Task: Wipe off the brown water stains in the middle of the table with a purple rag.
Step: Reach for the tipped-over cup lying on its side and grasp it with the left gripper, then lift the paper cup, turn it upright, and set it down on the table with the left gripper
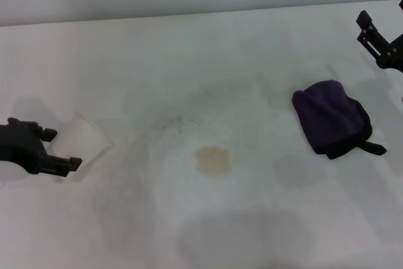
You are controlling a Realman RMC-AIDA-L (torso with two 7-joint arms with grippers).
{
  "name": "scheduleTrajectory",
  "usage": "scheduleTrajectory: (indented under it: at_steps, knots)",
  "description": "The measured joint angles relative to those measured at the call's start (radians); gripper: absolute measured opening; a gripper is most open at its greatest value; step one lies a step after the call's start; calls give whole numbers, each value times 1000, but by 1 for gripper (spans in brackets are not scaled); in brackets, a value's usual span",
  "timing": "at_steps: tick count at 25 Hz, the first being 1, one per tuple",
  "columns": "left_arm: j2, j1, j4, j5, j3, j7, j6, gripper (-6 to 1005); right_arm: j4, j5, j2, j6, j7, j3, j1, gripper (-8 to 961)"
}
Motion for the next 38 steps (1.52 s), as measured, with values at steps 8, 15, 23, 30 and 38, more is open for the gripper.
scheduleTrajectory:
  at_steps: [8,15,23,30,38]
  knots:
    - [-16,10,-15,15,1,30,-65,843,-8,0,0,1,0,0,3,863]
    - [-21,-1,-45,-3,25,64,-108,840,-8,0,0,8,0,0,8,862]
    - [-21,-5,-67,-40,25,89,-137,836,-6,9,0,9,0,0,8,862]
    - [-23,29,-56,-289,19,195,-177,729,-8,10,0,9,0,0,10,862]
    - [-29,42,-162,-557,47,386,-193,727,-12,8,0,-5,-1,-5,15,862]
